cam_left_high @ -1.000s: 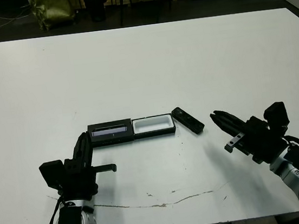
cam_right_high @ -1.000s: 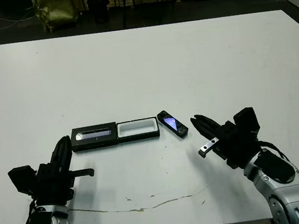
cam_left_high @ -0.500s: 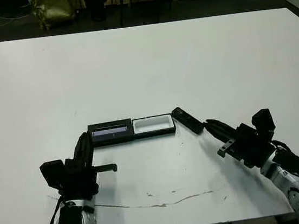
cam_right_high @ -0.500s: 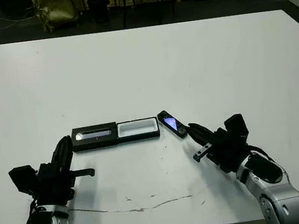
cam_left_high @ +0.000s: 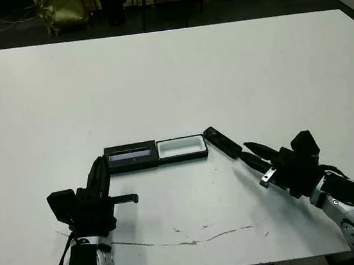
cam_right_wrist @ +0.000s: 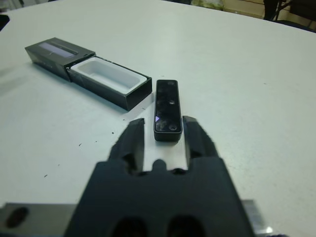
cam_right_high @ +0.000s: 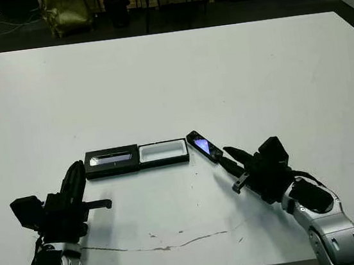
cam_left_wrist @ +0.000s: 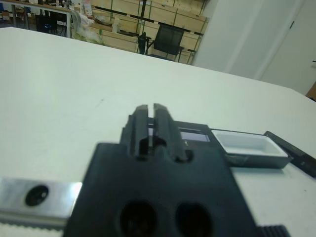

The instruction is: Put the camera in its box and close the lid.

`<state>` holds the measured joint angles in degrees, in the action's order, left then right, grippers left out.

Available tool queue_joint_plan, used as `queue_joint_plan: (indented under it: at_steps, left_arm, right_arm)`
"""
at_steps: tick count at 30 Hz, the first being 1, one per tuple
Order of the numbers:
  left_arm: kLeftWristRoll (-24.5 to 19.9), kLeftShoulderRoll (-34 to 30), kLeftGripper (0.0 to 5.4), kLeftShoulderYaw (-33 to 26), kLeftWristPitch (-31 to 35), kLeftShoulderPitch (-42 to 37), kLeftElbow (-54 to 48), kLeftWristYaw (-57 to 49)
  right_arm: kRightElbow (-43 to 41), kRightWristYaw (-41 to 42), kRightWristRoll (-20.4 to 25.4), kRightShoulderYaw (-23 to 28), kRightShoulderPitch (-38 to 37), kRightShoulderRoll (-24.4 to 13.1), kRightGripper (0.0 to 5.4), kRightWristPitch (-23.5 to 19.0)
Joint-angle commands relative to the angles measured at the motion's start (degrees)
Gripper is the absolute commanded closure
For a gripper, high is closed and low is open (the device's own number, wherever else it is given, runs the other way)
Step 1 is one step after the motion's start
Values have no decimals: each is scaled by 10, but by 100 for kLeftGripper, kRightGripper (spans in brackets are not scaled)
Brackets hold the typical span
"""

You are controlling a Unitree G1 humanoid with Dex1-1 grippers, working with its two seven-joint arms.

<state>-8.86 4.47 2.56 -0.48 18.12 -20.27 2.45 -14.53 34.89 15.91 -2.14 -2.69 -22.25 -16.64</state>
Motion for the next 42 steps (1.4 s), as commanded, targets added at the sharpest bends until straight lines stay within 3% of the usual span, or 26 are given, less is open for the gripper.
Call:
queue_joint_plan:
  at_steps: [1,16,22,25,28,32,35,39,42]
  left_arm:
    - [6,-3,540,0,12,7,1,-6]
    - [9,-7,540,0,17,7,0,-6]
    - [7,-7,540,1,14,7,2,-2]
    - [7,-6,540,1,14,6,3,-3]
    - [9,-6,540,1,15,7,3,-5]
    - [6,-5,540,1,14,8,2,-3]
    - [9,-5,540,3,14,9,0,-5]
    - [10,-7,540,3,14,9,1,-4]
    - [8,-5,540,2,19,10,-2,-6]
  right_arm:
    - [12,7,-14,-10,0,-11,330,7]
    - [10,-15,-21,-16,-1,0,1,-24]
    - [41,-21,-30,-24,11,10,1,1]
    - [33,-28,-39,-30,18,8,0,-15]
    - [28,-42,-48,-36,19,14,38,-18]
    - [15,-65,-57,-44,20,22,128,-40]
    - [31,-61,-61,-48,22,27,198,-18]
    - [77,-41,-65,-56,35,29,204,31]
    - [84,-38,-74,-65,44,24,235,20]
